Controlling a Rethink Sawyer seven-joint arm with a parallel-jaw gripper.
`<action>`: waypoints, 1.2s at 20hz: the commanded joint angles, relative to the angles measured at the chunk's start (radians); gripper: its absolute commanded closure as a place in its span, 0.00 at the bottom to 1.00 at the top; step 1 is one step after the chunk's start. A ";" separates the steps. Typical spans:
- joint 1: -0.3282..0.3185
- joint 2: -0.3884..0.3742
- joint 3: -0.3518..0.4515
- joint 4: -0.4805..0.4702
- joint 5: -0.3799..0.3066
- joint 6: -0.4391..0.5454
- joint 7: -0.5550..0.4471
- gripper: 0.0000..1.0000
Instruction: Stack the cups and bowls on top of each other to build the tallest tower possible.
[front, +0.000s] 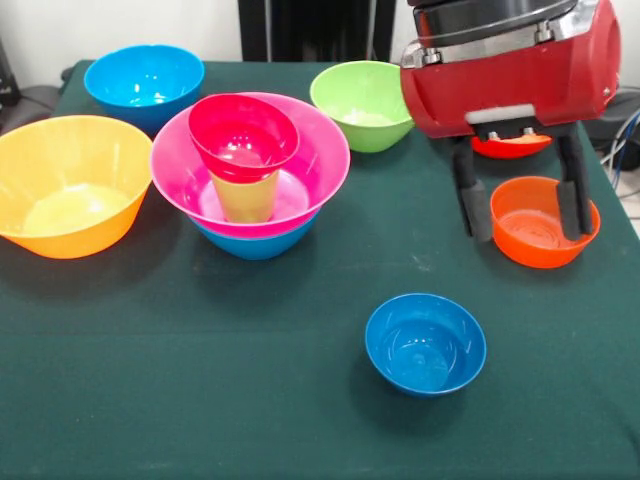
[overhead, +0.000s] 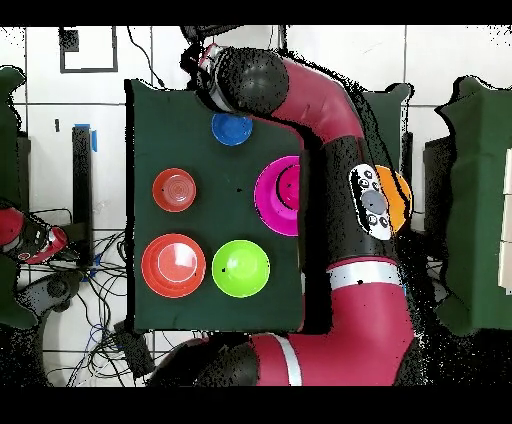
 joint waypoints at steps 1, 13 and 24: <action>0.029 0.051 -0.140 -0.020 -0.081 0.187 0.121 0.00; 0.135 0.057 -0.238 0.069 -0.092 0.234 0.139 0.00; 0.173 0.071 -0.245 0.183 0.015 0.251 0.207 0.00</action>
